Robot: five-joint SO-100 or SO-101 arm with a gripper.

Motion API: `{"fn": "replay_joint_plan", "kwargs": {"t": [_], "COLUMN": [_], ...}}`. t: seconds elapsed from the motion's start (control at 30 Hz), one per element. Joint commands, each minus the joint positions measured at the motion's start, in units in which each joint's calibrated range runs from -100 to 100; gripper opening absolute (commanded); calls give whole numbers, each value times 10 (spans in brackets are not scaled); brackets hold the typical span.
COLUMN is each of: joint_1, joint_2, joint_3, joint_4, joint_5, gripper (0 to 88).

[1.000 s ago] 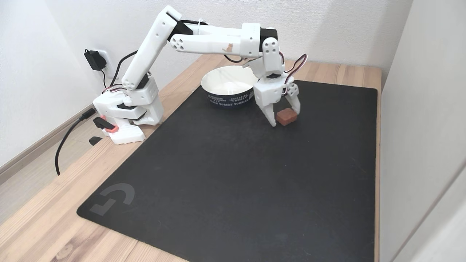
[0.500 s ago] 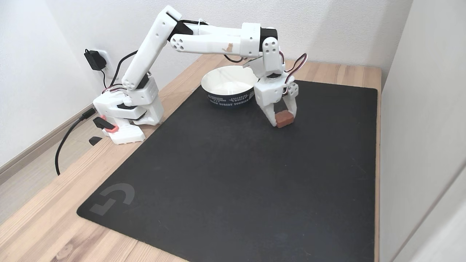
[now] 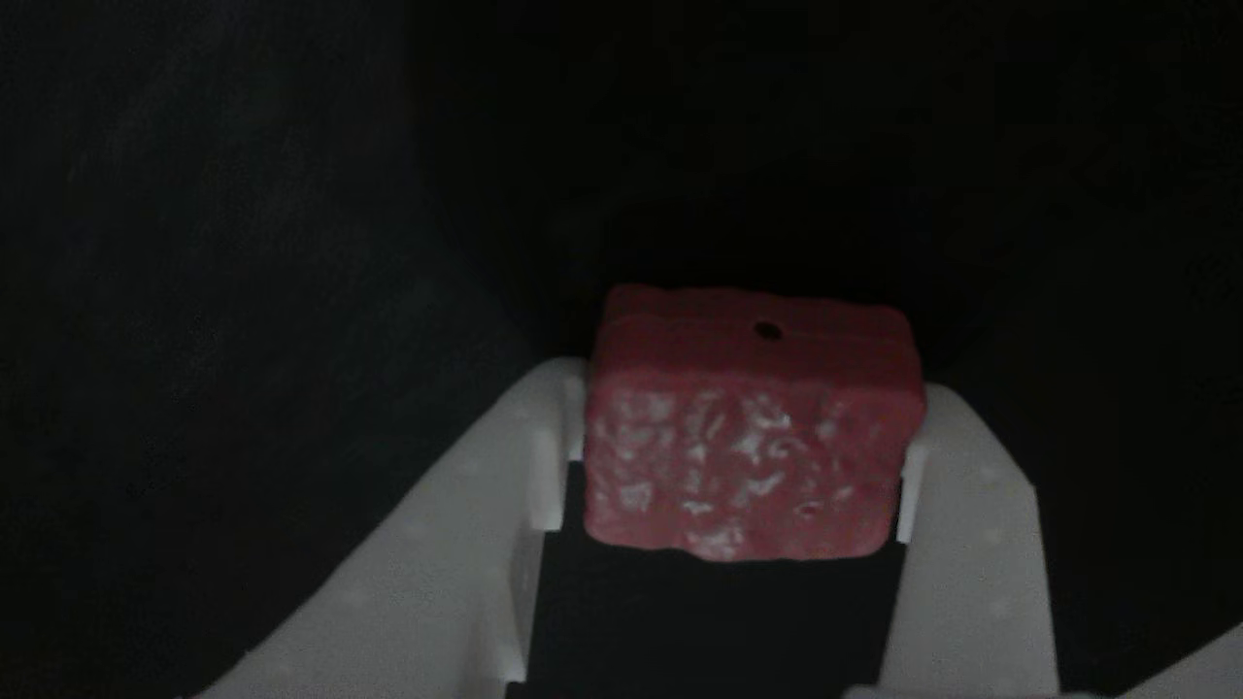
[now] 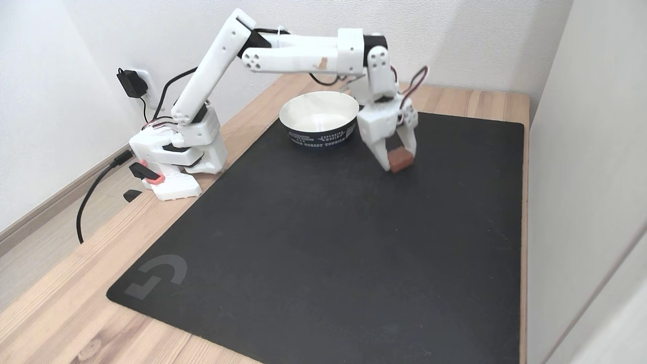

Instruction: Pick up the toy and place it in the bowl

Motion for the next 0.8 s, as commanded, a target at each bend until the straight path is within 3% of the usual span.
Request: {"fn": "replay_joint_plan", "kwargs": {"t": [0.0,0.27,0.57,0.77], "joint_1": [-14,-40,-76,-148], "joint_2": [-80,-186,-418,-558], "joint_3": [-14,22,333,553], "joint_4": [-7,-17,-162,-249], "joint_5": [-11,-41,-107,-178], "gripper": [23,23,23,22]}}
